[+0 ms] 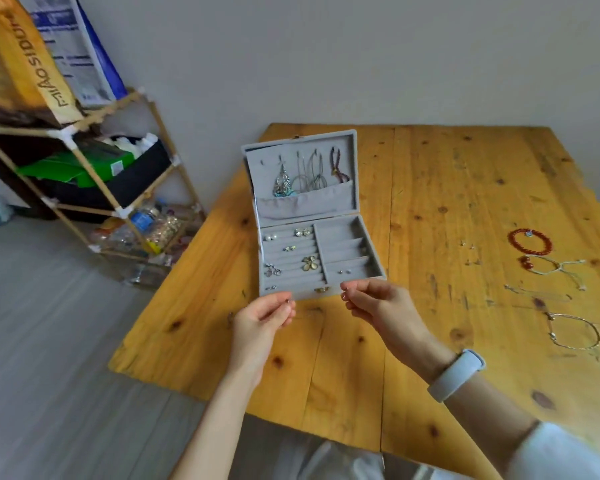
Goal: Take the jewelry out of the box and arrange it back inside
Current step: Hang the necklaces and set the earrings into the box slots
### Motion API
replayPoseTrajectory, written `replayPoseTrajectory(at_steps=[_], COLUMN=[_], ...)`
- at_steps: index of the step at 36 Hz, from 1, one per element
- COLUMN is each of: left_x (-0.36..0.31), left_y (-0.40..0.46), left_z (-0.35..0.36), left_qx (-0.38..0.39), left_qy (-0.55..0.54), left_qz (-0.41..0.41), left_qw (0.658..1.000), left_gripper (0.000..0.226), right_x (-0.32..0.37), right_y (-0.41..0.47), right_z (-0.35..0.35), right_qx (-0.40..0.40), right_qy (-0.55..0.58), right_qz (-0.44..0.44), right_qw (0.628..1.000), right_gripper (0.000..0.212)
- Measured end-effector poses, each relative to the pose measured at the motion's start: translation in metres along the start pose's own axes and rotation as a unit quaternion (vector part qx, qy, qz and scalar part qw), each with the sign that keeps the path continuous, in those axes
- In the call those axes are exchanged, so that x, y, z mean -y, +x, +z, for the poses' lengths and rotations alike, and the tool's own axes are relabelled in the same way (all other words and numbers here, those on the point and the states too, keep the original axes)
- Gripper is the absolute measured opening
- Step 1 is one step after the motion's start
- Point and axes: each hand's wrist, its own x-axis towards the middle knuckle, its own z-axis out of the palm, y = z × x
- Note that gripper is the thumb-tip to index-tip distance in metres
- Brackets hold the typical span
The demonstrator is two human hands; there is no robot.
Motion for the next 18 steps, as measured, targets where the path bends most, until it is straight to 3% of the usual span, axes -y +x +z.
replayPoseTrajectory(at_steps=[13, 18], left_x=[0.000, 0.000], left_y=[0.007, 0.019], left_z=[-0.012, -0.010], left_qx=[-0.006, -0.008], left_qy=[0.045, 0.150], left_qz=[0.030, 0.088], left_qw=[0.999, 0.985], left_gripper=[0.017, 0.016], right_x=[0.002, 0.001], right_y=[-0.003, -0.001], right_z=[0.018, 0.016], right_qx=[0.015, 0.011], right_qy=[0.000, -0.007], right_qz=[0.028, 0.029], right_qw=[0.999, 1.000], right_gripper=[0.011, 0.010])
